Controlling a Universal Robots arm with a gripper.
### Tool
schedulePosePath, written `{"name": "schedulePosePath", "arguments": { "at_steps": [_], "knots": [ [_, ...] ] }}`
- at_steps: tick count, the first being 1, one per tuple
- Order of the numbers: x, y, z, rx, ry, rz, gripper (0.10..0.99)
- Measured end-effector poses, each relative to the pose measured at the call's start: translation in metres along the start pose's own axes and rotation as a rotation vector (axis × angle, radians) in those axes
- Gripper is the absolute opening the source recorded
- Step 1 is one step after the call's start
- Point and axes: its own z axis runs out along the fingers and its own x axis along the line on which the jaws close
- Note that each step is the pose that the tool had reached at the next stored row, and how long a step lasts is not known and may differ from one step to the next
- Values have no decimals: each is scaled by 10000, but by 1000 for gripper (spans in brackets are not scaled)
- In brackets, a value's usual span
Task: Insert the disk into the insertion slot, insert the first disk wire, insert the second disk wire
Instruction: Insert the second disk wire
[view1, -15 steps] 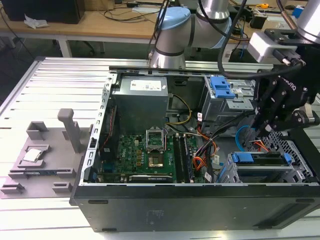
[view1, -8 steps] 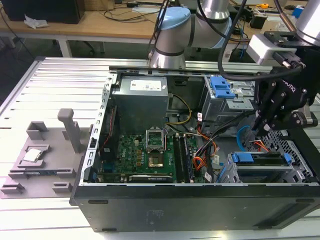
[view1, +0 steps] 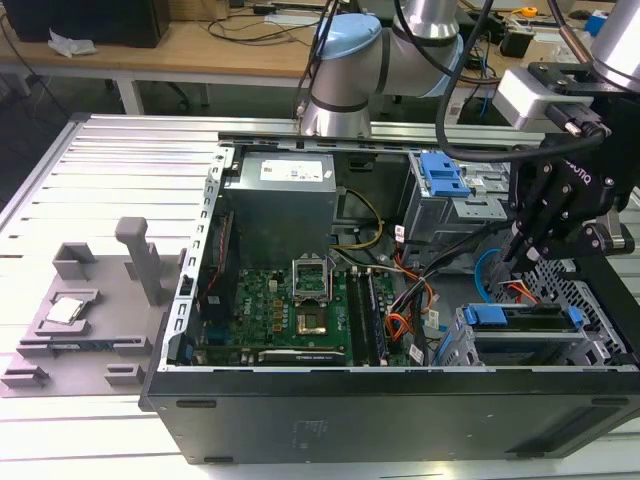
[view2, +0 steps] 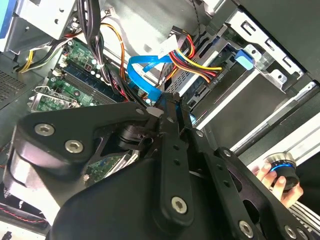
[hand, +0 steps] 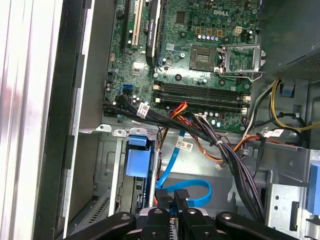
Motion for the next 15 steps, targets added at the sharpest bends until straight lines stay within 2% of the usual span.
{"name": "schedulePosePath", "arguments": {
  "at_steps": [8,15],
  "knots": [
    [1,0,0,0,3,0,165],
    [102,8,25,0,0,0,165]
  ]
}}
